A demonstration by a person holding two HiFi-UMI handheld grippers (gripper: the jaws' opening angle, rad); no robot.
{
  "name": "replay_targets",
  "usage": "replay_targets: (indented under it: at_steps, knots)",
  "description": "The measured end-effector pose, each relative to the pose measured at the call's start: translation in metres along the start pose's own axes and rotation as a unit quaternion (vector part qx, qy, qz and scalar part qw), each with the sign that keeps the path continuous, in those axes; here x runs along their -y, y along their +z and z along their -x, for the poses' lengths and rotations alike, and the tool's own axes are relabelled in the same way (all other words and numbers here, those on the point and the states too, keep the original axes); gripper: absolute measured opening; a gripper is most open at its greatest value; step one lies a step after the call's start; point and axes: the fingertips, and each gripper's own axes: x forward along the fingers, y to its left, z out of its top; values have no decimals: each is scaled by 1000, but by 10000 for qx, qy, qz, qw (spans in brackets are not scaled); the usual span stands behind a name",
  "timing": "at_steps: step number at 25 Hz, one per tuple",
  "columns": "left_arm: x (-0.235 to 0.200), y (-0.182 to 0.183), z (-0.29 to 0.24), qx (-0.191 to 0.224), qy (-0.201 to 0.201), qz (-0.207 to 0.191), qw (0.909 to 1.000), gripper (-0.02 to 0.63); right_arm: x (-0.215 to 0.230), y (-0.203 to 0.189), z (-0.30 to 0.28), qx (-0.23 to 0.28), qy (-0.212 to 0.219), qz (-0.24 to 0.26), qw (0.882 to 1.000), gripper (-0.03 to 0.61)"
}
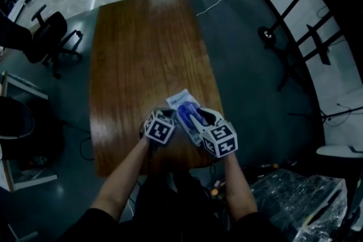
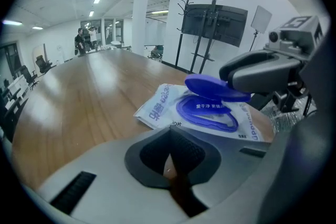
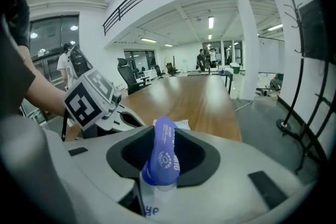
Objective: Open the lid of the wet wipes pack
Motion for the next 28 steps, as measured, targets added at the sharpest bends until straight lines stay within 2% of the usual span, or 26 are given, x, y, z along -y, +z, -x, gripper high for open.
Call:
replay_targets:
  at_steps: [4,13,17,21,24,28]
  knots:
    - [-3,1,1,-2,82,19,10000,5,18,16,11,170,-251,280,9991,33]
    - [1,9,13,186,304,166,9992,5,71,10,13,200,-612,430,9970,25]
    - [-3,8,29,275,685,266,9969,5,90,5,10,275,-765,424,9958,25]
    - [0,17,54,597,960,439,9926,5,102,7,15,349,-1172,559,9909,25]
    - [14,29,74,859,1029,419,9901,5,104,14,31,594,-1439,546,9863,25]
    - [30,48,106,1329,1024,335,9853,5,88,31,56,1069,-1488,352,9824,12]
